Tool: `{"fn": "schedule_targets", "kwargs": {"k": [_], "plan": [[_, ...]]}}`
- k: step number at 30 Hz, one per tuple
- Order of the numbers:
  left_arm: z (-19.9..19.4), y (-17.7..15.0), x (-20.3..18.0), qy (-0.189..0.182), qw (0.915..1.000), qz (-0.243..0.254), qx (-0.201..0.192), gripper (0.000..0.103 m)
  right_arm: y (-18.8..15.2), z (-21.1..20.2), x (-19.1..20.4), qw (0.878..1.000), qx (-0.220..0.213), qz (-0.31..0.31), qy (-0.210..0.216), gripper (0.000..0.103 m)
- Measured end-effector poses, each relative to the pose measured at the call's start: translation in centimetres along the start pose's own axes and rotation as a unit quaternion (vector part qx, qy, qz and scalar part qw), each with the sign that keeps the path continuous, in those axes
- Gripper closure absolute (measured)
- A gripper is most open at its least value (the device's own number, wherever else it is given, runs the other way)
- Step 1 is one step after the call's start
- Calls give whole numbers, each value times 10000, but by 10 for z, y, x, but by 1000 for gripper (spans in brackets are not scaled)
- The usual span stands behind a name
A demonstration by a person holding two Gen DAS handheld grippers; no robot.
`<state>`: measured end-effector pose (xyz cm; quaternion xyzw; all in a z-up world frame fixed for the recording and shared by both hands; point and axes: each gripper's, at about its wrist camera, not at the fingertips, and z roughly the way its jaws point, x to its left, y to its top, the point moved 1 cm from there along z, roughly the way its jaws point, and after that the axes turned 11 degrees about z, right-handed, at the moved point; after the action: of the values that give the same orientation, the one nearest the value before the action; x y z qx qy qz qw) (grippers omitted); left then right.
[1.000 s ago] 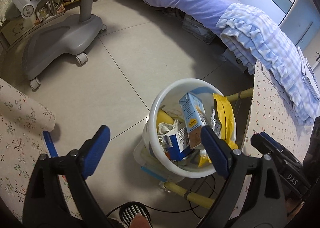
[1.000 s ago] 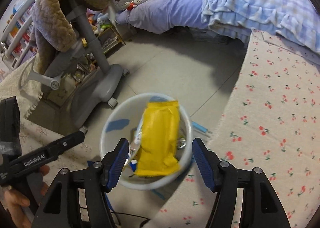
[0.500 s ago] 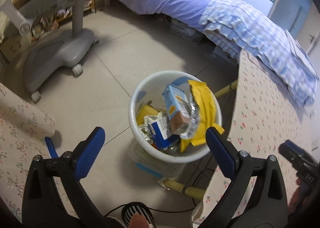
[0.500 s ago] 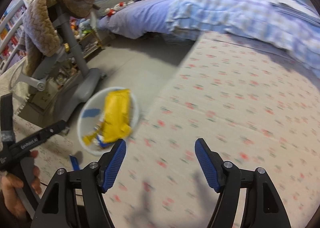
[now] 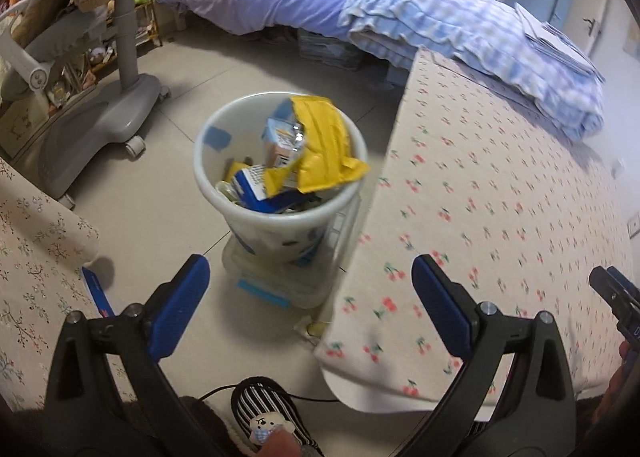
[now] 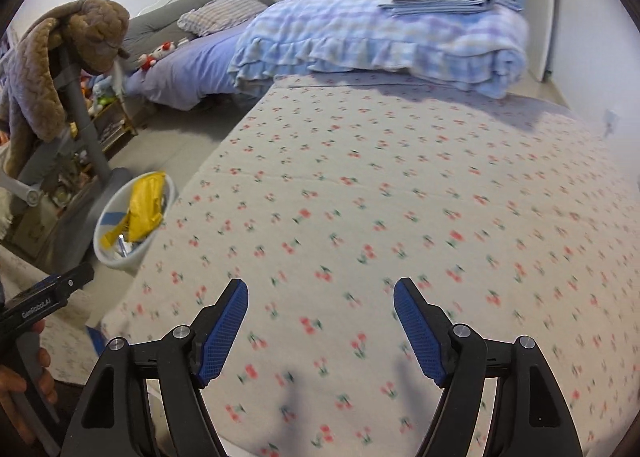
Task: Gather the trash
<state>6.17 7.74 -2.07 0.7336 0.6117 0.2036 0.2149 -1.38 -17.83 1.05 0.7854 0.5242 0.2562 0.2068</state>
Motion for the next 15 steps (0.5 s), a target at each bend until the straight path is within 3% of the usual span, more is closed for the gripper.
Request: {"fn": "schedule_targets", "kwargs": {"k": [5, 15], "plan": [[-12, -4, -11, 136, 9993, 64, -344, 2, -18, -13, -1, 9977, -456, -206, -449, 22], [-11, -10, -23, 62, 9991, 160, -382, 2, -14, -8, -8, 9973, -598, 35, -436, 21]]}}
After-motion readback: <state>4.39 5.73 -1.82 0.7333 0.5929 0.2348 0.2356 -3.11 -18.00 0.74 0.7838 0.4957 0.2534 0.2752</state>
